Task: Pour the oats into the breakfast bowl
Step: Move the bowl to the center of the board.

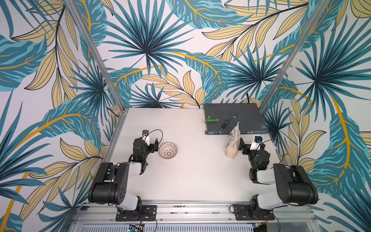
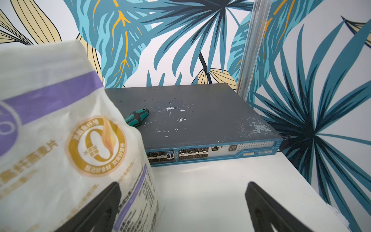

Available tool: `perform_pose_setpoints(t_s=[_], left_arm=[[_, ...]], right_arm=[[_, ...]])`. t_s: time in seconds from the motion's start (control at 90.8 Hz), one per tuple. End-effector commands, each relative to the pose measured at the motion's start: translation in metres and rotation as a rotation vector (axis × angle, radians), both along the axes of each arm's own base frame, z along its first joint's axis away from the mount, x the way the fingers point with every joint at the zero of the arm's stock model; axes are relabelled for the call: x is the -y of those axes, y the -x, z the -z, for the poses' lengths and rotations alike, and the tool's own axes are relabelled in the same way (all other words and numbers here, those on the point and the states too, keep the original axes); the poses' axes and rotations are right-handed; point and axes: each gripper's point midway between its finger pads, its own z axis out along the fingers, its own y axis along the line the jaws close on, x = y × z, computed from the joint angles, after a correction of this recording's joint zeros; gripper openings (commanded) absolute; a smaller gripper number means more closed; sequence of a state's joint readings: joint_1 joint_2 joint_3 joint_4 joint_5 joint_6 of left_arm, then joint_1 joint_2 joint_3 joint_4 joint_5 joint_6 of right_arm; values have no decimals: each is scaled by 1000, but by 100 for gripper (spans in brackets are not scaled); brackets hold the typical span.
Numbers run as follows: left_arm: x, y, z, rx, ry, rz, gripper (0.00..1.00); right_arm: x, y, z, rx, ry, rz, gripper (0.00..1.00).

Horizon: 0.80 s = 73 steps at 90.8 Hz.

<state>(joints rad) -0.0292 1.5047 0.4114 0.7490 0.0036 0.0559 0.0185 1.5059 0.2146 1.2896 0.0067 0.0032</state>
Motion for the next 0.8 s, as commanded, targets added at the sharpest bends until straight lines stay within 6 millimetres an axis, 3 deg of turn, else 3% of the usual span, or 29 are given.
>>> perform_pose_setpoints(t_s=[0.0, 0.375, 0.529, 0.628, 0.738, 0.793], left_arm=[[-2, -6, -10, 36, -4, -2, 100], [-2, -6, -10, 35, -4, -1, 100], [-2, -6, -10, 35, -5, -2, 100], [-3, -9, -32, 25, 1, -16, 100], [-34, -7, -54, -143, 42, -225, 100], [-36, 0, -68, -197, 73, -262, 100]], right_arm=[[0, -2, -8, 32, 11, -3, 100], [0, -3, -8, 32, 10, -4, 100], [9, 0, -13, 53, -2, 47, 100], [9, 19, -31, 87, -21, 47, 100], [19, 42, -38, 33, -167, 112, 100], [16, 56, -39, -5, -191, 100, 100]])
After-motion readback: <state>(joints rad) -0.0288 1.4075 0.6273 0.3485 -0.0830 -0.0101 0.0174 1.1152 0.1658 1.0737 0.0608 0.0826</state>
